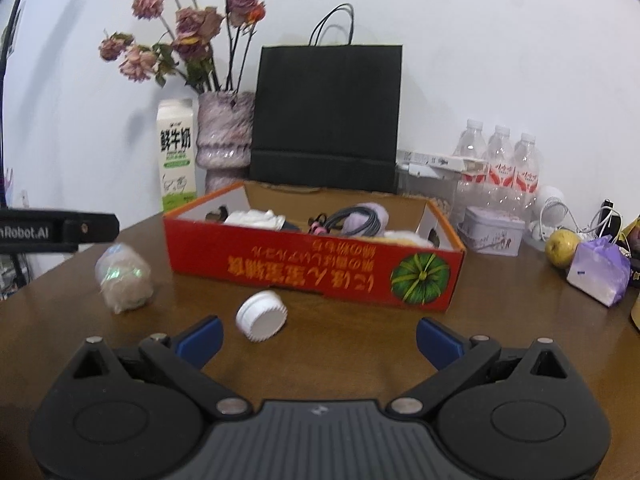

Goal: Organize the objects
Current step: 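Grasp the white round cap with the right gripper while the left gripper moves to the iridescent bag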

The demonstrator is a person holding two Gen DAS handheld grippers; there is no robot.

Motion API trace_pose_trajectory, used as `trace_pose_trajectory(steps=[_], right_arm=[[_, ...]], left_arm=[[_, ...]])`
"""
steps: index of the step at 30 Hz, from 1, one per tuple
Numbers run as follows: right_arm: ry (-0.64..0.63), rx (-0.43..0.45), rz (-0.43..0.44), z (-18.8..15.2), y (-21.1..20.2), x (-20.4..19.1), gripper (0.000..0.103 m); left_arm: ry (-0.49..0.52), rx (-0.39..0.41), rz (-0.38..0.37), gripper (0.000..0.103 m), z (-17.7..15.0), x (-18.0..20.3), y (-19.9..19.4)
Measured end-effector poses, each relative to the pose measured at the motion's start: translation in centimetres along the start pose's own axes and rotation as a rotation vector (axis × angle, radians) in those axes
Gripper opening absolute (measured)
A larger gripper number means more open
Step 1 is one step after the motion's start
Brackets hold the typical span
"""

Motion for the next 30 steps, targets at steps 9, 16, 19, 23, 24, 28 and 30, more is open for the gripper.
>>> trace_pose_trajectory(steps=[9,16,19,23,24,28,30], right_arm=[[-0.007,-0.061,-0.009,-1.1,1.1,-1.8,0.103],[0.009,-0.112,-0.031,-1.0,3.9,-2.6,0.103],[0.005,-0.129,-0.042,-0.9,5.0,-2.9,0.103],[0.017,-0.153,-0.045,-0.7,6.4,-3.2,0.101],[0.019,-0.157,-0.047,-0.7,6.7,-3.2,0.1],[0.025,-0.175,-0.043,-0.5,7.9,-3.6,0.092],[0.031,-0.177,-0.041,-0.4,8.3,-3.7,0.088]], left_arm=[[-0.005,-0.091,-0.004,0.103,-1.9,-3.2,0.3],[-0.017,-0.108,0.019,0.103,-2.2,-5.0,0.9],[-0.023,-0.115,0.025,0.103,-2.3,-5.6,1.1],[-0.038,-0.123,0.037,0.103,-2.3,-6.5,1.4],[-0.041,-0.124,0.039,0.103,-2.4,-6.6,1.4],[-0.05,-0.131,0.043,0.103,-2.5,-7.0,1.6],[-0.051,-0.133,0.043,0.103,-2.6,-7.2,1.7]])
Point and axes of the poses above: each gripper's, at about its wrist camera, not at the fingertips, and y roughly the way its jaws point, x to its right, z to its top, the point moved 8 cm from there along y, roughly the way its jaws point, and after that the axes turned 5 degrees about x, right-handed, at the moved point
